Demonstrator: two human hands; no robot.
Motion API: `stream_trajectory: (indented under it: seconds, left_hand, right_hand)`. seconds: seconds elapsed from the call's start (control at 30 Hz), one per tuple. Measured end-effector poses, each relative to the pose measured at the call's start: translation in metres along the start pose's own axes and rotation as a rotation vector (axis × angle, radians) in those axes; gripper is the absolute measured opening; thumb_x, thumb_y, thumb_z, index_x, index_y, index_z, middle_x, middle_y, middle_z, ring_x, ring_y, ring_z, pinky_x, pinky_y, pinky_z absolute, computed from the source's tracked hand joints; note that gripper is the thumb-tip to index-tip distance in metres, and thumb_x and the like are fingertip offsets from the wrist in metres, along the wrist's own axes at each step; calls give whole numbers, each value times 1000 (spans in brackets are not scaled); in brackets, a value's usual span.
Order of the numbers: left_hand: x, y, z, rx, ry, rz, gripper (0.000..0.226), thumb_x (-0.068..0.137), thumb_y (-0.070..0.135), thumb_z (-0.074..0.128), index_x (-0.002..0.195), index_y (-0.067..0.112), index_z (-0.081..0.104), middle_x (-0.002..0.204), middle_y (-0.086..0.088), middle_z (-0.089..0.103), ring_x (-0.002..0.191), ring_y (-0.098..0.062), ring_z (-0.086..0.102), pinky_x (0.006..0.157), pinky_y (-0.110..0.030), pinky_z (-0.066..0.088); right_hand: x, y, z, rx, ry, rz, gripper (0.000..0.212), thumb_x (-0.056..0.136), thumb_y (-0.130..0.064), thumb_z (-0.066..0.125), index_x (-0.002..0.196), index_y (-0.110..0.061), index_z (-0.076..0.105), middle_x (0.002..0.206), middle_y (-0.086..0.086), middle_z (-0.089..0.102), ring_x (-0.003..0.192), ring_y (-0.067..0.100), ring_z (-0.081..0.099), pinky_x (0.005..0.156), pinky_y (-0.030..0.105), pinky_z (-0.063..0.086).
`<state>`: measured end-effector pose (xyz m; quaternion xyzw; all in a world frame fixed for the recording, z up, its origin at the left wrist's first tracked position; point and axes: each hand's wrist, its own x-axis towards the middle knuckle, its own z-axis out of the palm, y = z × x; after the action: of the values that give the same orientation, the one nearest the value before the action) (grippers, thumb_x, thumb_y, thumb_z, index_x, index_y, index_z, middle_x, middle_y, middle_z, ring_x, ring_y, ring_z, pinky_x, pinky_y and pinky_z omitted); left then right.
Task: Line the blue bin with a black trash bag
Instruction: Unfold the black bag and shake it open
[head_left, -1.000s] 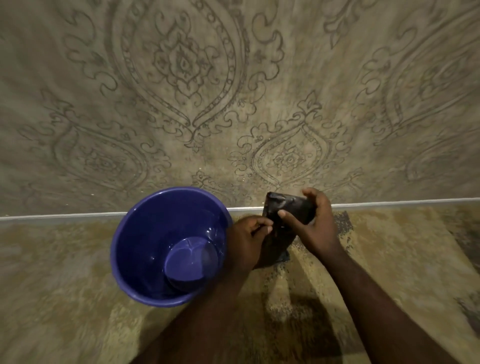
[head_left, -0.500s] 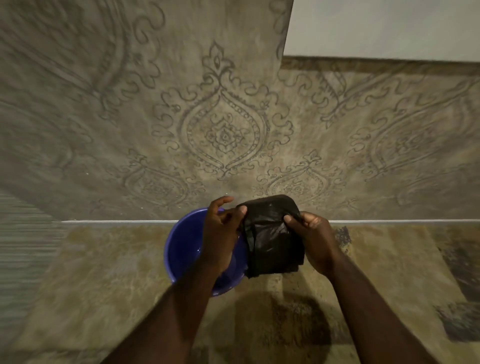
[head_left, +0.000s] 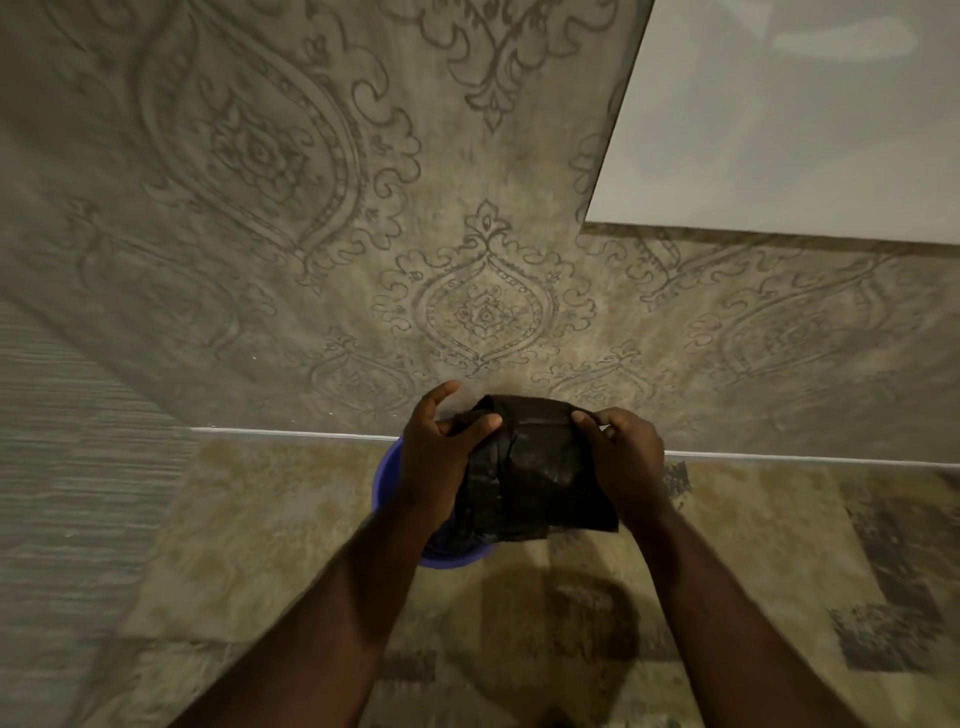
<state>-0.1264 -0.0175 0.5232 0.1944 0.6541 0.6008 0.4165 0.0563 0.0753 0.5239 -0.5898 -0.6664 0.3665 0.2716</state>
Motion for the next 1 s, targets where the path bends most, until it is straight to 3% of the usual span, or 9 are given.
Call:
stream_trajectory:
  seconds: [0.17, 0.3, 0.4, 0.5, 0.6, 0.7, 0.8, 0.9, 1.0]
  left_hand:
    - [-5, 22, -21, 86, 3, 73, 51, 78, 15, 79, 123, 30, 58, 112, -12, 72, 99, -22, 71, 87, -43, 58]
    - [-6, 30, -43, 260, 37, 155, 46, 79, 14, 77, 117, 34, 60, 99, 1, 73, 84, -3, 71, 73, -21, 57]
    - [-6, 37, -63, 438, 41, 208, 51, 79, 15, 77, 123, 30, 57, 90, 3, 72, 79, -2, 67, 69, -17, 51]
    - [-6, 44, -77, 551, 14, 235, 53, 80, 18, 77, 127, 26, 55, 87, -1, 71, 80, -13, 67, 65, -17, 47]
    - [-8, 56, -81, 602, -15, 231, 50, 82, 21, 75, 128, 22, 55, 94, -5, 70, 88, -21, 67, 68, -20, 45]
    - [-13, 79, -76, 618, -20, 243, 54, 83, 27, 75, 131, 18, 53, 101, -1, 67, 96, -23, 67, 76, -26, 48]
    - [-23, 115, -66, 539, -71, 354, 70, 77, 29, 80, 136, 14, 46, 123, -1, 59, 111, -19, 61, 89, -36, 55]
    - [-39, 164, -54, 470, -160, 496, 94, 71, 33, 84, 147, 17, 33, 147, -6, 44, 130, -21, 49, 101, -43, 50]
    - [-54, 212, -46, 489, -185, 817, 102, 69, 36, 82, 149, 16, 21, 156, -7, 26, 144, -28, 31, 115, -43, 35]
  right_hand:
    - [4, -32, -21, 369, -36, 317, 32, 90, -30, 69, 71, -4, 63, 71, 15, 59, 69, 25, 54, 63, 36, 47]
    - [11, -55, -45, 733, -199, 598, 28, 97, -21, 59, 107, 4, 67, 102, 24, 67, 88, 32, 64, 81, 42, 54]
    - [14, -81, -69, 907, -329, 742, 17, 93, -9, 57, 98, 1, 70, 92, 22, 71, 76, 32, 69, 62, 40, 62]
    - [13, -115, -88, 1105, -379, 713, 19, 51, 5, 70, 69, 7, 76, 75, 24, 75, 63, 32, 75, 48, 39, 60]
    - [12, -151, -98, 1343, -362, 580, 30, 36, 8, 73, 66, 9, 75, 74, 24, 74, 62, 32, 75, 49, 42, 60]
    - [4, -194, -99, 1404, -444, 503, 22, 54, 10, 66, 75, 12, 75, 81, 25, 74, 70, 31, 76, 57, 39, 62]
    - [-6, -234, -95, 1366, -461, 430, 27, 69, 4, 51, 76, 10, 76, 82, 23, 75, 73, 29, 76, 62, 36, 62]
    - [-23, -272, -93, 1328, -435, 400, 28, 67, -2, 47, 63, 7, 74, 67, 19, 73, 58, 25, 73, 53, 33, 61]
    - [-37, -300, -95, 1297, -366, 450, 31, 81, 8, 46, 59, 6, 67, 54, 16, 66, 43, 23, 67, 39, 28, 55]
